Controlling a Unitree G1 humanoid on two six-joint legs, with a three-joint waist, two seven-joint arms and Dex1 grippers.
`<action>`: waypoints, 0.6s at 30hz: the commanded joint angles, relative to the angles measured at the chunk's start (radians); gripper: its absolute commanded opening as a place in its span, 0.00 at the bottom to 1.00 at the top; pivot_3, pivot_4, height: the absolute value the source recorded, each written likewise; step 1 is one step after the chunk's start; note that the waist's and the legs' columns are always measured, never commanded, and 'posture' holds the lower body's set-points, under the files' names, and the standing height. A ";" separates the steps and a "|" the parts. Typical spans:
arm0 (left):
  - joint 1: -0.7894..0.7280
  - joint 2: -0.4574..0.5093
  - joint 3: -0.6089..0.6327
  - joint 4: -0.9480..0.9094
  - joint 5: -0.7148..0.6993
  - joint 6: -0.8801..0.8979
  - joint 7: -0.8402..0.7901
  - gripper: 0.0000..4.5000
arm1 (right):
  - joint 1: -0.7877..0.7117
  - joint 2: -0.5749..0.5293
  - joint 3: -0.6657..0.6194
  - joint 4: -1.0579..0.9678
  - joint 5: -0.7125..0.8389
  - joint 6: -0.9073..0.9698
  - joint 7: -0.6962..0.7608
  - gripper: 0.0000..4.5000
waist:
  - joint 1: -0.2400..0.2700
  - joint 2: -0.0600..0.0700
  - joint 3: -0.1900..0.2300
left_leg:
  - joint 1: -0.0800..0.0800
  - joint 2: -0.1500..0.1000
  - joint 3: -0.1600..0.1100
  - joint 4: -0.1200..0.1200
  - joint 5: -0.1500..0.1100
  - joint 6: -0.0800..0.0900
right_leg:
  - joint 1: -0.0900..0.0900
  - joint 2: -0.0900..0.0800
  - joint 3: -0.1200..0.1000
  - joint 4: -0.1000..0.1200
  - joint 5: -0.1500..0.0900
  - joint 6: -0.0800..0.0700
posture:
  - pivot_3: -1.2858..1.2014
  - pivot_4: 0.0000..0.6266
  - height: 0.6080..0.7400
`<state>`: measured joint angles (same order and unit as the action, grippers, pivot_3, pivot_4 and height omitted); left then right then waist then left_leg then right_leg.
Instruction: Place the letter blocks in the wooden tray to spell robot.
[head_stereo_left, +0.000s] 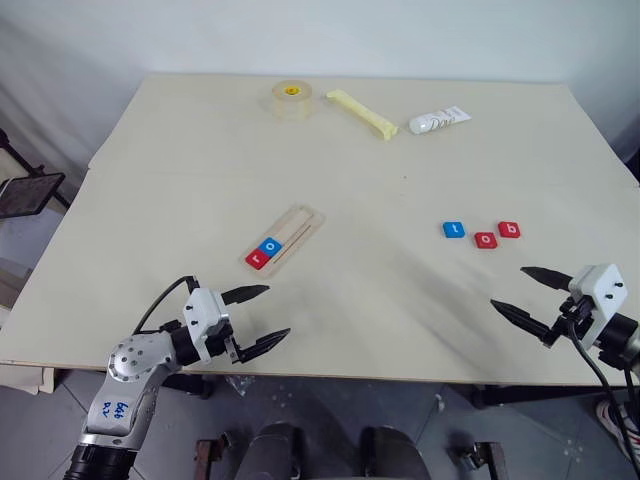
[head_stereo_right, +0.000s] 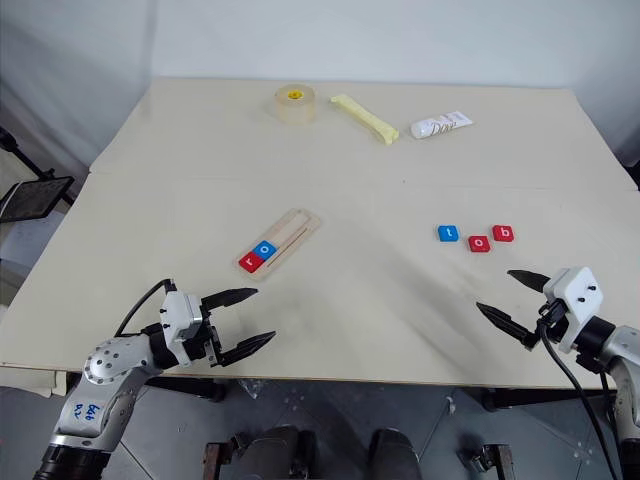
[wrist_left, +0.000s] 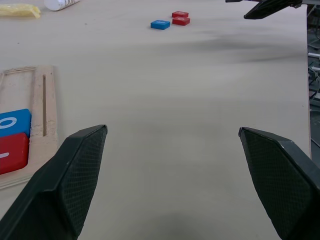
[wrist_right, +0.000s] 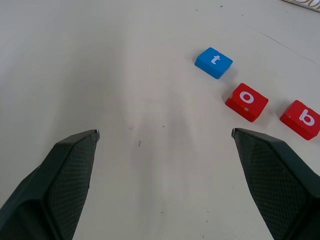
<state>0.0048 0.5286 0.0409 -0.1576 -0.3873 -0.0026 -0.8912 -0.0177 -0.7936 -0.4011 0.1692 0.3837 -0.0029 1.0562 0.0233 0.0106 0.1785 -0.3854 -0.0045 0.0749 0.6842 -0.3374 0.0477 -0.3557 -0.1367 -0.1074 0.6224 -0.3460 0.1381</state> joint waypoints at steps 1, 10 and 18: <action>-0.003 -0.004 0.026 -0.039 -0.005 -0.021 0.016 1.00 | -0.010 -0.023 -0.037 -0.002 0.017 -0.016 -0.003 0.99 | 0.000 0.000 0.000 | 0.000 0.000 0.000 0.000 0.000 0.000 | 0.000 0.000 0.000 0.000 0.000 0.000 | 0.52 0.24 1.00; 0.054 0.021 0.071 -0.097 0.000 0.055 0.106 1.00 | -0.045 -0.027 -0.022 0.009 0.013 -0.004 -0.001 0.99 | -0.001 0.000 0.000 | 0.000 0.000 0.000 0.000 0.000 0.000 | 0.000 0.000 0.000 0.000 0.000 0.000 | 0.52 0.24 1.00; 0.172 0.128 0.236 -0.127 -0.048 0.162 0.106 1.00 | -0.097 -0.041 -0.004 0.053 0.023 -0.016 0.055 0.99 | -0.005 0.000 0.000 | 0.000 0.001 0.000 0.000 0.000 0.000 | 0.000 0.000 0.000 -0.001 0.000 0.000 | 0.52 0.24 1.00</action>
<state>0.1682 0.6477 0.2395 -0.2452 -0.4039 0.1537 -0.7710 -0.1058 -0.8087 -0.3959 0.2259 0.3846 -0.0012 1.0948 0.0187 0.0102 0.1787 -0.3853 -0.0038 0.0749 0.6838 -0.3373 0.0474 -0.3554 -0.1366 -0.1070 0.6212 -0.3461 0.1380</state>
